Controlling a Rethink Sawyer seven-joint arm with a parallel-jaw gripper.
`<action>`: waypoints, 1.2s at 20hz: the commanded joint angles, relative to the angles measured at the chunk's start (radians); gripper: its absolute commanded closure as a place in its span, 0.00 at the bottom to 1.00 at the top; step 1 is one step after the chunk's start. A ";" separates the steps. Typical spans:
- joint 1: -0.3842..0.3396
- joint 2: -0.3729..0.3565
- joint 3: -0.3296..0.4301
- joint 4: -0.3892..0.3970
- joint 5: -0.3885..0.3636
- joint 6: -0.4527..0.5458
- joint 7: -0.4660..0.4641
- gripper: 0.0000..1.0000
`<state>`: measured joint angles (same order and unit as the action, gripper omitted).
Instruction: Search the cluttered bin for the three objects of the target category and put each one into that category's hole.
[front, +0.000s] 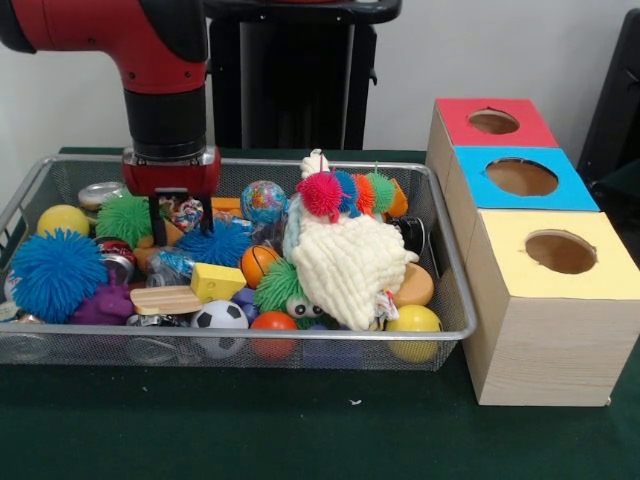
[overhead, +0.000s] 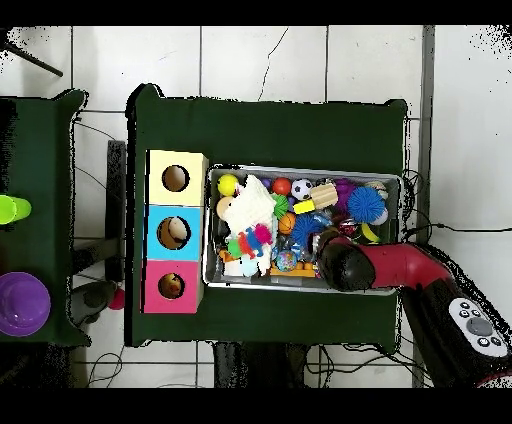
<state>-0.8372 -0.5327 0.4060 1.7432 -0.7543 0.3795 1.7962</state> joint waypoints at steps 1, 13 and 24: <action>0.030 0.028 0.000 -0.127 -0.090 0.113 -0.172 0.00; 0.066 0.009 0.019 -0.169 -0.224 0.076 -0.204 0.00; 0.038 0.016 0.029 -0.148 -0.081 0.246 -0.165 0.00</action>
<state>-0.7911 -0.5323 0.4060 1.6633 -0.8747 0.4626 1.7962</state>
